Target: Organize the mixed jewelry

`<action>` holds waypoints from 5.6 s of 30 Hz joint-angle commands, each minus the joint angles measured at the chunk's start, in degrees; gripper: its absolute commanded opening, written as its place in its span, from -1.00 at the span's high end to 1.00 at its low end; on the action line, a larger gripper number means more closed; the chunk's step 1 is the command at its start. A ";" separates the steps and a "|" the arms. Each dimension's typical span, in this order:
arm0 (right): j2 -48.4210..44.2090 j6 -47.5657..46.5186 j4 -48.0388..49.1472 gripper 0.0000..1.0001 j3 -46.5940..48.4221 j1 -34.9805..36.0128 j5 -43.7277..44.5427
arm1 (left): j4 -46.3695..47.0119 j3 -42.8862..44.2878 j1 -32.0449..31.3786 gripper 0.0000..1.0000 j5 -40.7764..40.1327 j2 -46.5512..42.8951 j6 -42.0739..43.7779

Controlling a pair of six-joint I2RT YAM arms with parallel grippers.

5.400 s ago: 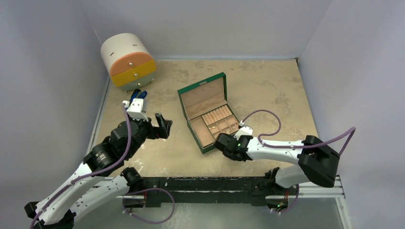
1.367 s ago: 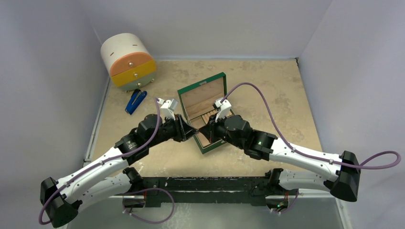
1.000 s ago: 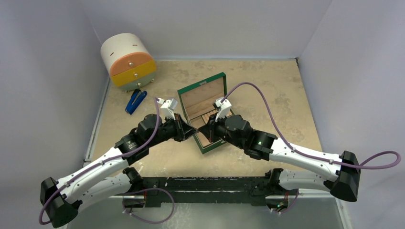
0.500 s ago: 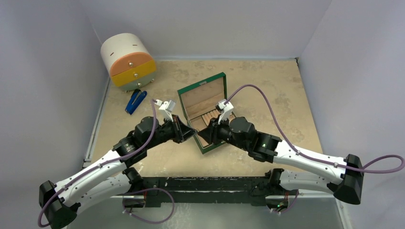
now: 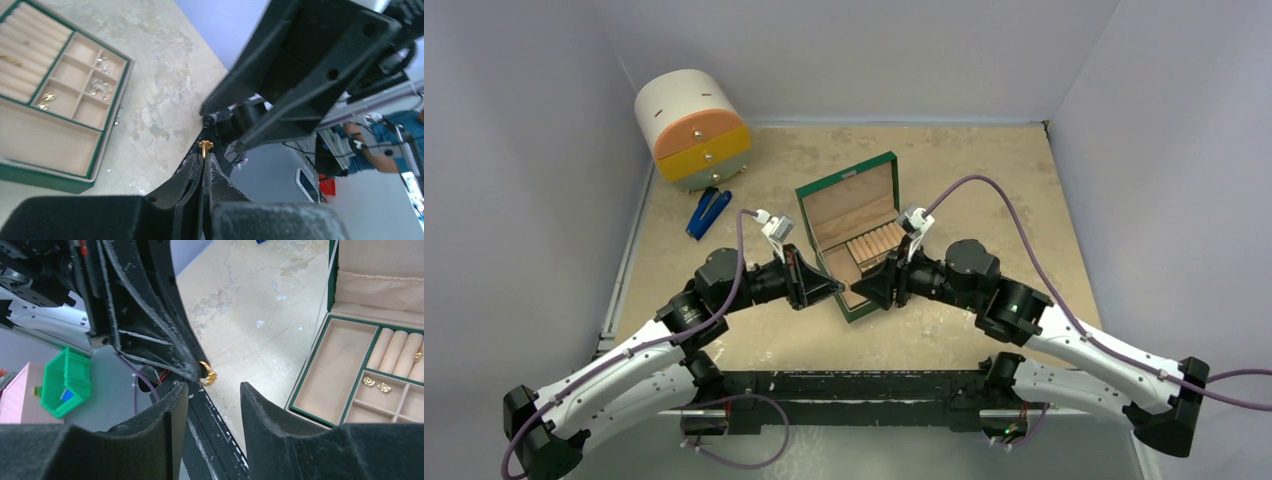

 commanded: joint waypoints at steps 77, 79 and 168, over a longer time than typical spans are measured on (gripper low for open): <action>-1.87 7.49 16.70 0.75 -4.18 -8.34 -31.42 | 13.95 0.06 0.31 1.00 17.45 -0.82 -1.14; -1.75 7.50 16.79 1.00 -4.25 -8.34 -31.42 | 13.88 0.00 0.30 1.00 17.45 -0.82 -1.15; 47.05 -22.21 -11.98 1.00 21.40 -18.71 17.86 | -28.48 14.56 0.31 -0.49 -35.88 0.37 20.60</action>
